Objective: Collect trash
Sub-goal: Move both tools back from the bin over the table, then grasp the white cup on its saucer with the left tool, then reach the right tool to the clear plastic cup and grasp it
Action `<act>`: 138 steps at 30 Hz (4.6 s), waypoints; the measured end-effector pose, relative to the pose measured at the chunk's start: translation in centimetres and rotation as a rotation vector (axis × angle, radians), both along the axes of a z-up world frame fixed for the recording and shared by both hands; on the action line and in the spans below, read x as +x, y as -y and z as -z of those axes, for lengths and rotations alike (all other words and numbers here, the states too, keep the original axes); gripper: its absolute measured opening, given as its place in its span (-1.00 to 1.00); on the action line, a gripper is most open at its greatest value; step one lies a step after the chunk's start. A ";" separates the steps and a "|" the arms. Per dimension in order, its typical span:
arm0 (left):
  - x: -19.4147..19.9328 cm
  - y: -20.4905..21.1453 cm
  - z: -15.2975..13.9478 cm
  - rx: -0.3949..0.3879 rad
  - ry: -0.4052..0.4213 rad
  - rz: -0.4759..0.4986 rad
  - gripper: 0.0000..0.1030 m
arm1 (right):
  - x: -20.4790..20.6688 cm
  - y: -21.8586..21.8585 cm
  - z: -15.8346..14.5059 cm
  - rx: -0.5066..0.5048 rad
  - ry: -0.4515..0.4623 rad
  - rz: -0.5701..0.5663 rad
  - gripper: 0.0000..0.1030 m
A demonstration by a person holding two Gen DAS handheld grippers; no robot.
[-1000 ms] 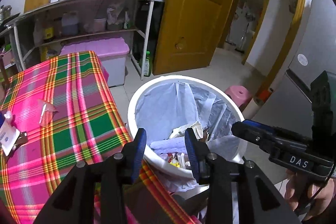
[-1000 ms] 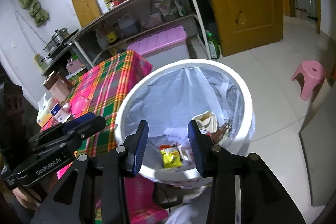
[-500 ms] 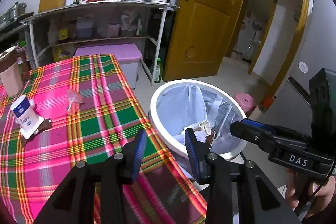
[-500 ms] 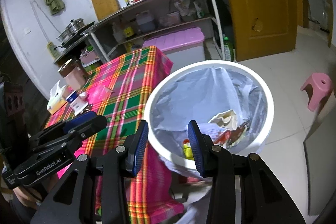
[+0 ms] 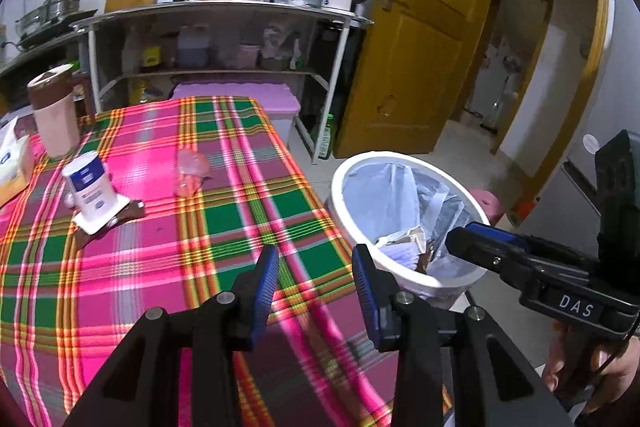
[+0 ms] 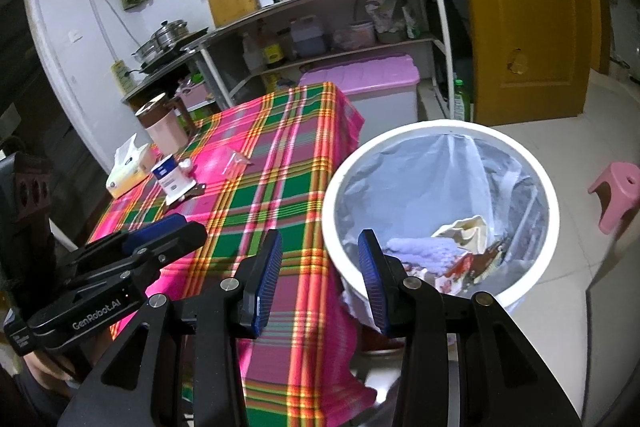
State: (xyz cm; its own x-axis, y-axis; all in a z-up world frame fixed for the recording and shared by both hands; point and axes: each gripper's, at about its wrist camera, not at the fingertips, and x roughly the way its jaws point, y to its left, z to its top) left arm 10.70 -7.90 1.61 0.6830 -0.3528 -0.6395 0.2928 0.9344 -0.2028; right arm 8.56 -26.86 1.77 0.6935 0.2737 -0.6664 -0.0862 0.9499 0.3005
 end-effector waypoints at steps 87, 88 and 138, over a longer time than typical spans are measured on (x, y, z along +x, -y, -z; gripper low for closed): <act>9.3 -19.8 3.2 -0.093 0.011 -0.414 0.02 | 15.2 -15.2 4.1 0.009 -0.154 -0.207 0.01; 9.0 -20.0 3.3 -0.097 0.010 -0.414 0.02 | 15.5 -15.4 4.3 0.011 -0.158 -0.206 0.01; 0.4 -12.0 -0.7 -0.049 0.042 -0.236 0.02 | 7.3 -11.5 0.1 -0.011 -0.019 -0.148 -0.38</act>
